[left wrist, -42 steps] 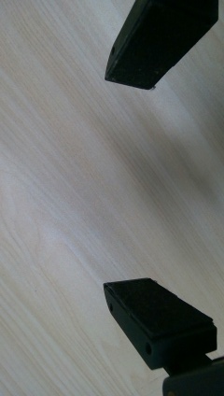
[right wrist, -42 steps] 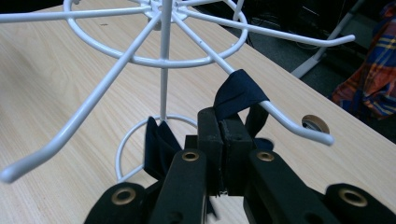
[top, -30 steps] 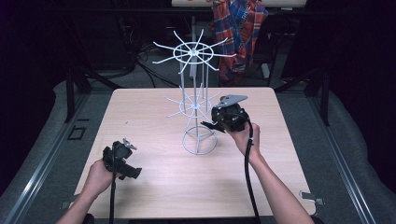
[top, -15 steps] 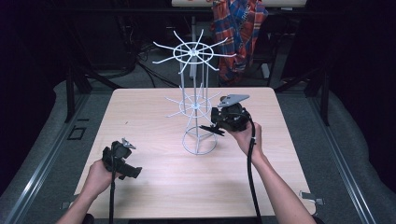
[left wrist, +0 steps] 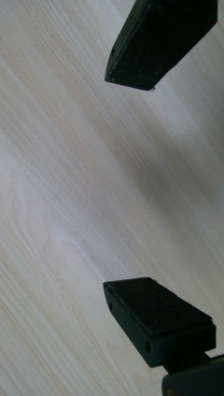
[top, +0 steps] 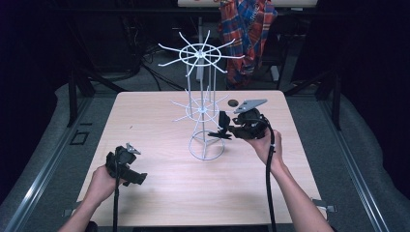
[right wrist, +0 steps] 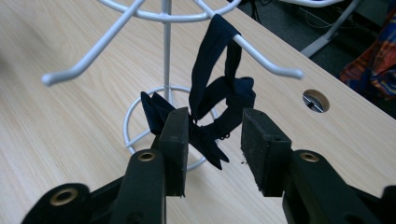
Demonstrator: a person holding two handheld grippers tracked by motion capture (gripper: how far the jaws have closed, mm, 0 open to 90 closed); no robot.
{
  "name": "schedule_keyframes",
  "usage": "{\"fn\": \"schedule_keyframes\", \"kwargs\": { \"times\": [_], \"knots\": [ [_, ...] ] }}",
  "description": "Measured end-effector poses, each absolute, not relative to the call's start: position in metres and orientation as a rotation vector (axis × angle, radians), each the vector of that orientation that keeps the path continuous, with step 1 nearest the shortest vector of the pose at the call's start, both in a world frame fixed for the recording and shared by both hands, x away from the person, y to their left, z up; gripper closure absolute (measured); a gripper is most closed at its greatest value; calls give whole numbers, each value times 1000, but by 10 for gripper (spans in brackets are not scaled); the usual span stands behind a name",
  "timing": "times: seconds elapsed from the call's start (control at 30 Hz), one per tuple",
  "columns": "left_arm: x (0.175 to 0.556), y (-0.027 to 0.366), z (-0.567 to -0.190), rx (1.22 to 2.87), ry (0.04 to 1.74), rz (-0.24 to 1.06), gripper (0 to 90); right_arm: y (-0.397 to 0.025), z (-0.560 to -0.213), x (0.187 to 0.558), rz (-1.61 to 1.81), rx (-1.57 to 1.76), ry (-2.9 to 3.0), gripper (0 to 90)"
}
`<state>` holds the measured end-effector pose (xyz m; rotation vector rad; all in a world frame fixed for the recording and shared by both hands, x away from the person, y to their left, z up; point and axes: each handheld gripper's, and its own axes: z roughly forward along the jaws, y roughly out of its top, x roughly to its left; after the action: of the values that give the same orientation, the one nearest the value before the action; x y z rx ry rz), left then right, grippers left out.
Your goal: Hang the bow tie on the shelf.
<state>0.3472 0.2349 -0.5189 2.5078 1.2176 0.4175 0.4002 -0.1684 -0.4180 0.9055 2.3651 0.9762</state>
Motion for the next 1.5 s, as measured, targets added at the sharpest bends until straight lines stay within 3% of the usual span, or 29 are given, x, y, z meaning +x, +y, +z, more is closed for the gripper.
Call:
{"fn": "schedule_keyframes", "kwargs": {
  "times": [0.5,1.5],
  "knots": [
    [346,234,-518,2517,1201,430,25,-195,-422,393,929,1003,2373,494],
    [345,231,-517,2522,1187,437,25,-221,-489,380,639,1201,2548,299]
  ]
}}
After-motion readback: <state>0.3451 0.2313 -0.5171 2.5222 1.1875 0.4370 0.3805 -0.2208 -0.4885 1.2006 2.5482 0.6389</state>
